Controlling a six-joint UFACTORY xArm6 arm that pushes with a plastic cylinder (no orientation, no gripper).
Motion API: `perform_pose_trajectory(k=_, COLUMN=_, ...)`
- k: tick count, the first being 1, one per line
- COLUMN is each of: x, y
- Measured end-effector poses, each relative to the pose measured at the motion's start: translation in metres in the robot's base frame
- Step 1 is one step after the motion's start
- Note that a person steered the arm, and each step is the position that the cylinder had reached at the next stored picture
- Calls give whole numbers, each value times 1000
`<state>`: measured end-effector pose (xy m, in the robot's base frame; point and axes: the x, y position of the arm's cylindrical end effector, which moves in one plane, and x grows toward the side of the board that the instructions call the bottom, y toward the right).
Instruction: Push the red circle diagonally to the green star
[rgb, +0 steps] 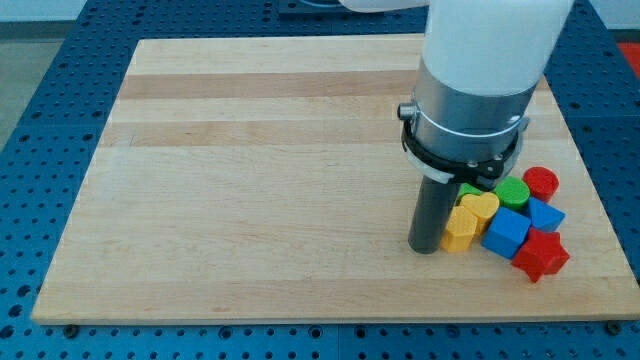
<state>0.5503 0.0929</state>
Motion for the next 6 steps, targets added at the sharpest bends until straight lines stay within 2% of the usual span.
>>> perform_pose_trajectory(k=2, x=7, y=-9)
perform_pose_trajectory(k=4, x=68, y=-4)
perform_pose_trajectory(k=5, x=68, y=33)
perform_pose_trajectory(k=6, x=68, y=93)
